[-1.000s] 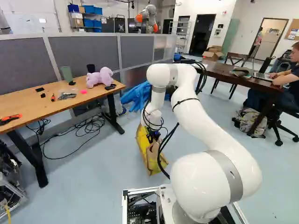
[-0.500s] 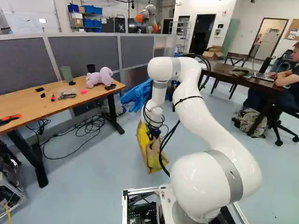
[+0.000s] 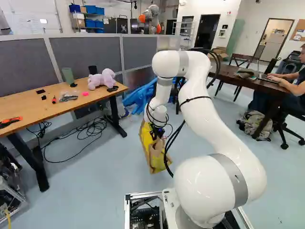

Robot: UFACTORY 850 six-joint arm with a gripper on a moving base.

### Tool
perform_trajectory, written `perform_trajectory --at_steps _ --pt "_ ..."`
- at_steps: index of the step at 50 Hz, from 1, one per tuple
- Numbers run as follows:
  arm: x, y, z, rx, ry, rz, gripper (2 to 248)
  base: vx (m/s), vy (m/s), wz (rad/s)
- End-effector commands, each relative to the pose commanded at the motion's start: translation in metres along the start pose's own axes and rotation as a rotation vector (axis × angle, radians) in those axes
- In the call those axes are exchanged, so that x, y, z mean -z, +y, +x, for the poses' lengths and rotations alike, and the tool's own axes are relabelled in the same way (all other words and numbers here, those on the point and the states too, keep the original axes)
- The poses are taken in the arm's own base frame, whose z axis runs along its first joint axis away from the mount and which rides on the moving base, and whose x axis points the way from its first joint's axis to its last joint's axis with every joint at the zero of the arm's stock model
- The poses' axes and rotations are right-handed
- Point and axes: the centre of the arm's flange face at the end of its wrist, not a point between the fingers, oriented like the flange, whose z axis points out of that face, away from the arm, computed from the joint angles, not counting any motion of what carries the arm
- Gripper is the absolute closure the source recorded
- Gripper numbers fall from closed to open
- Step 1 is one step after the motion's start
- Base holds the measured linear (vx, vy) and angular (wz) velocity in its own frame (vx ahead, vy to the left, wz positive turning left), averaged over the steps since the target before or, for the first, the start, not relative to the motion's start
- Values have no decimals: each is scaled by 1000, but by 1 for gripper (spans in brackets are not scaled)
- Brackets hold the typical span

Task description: Pick up the bag on the ground and place it on the table

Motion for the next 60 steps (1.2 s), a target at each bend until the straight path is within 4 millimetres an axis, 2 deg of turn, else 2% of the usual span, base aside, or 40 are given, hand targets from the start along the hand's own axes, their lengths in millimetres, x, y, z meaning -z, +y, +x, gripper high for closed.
perform_trajectory --at_steps 21,60 --pt "30 3 15 -4 51 -3 224 0 0 0" --pt "81 10 57 -12 121 -8 224 0 0 0"
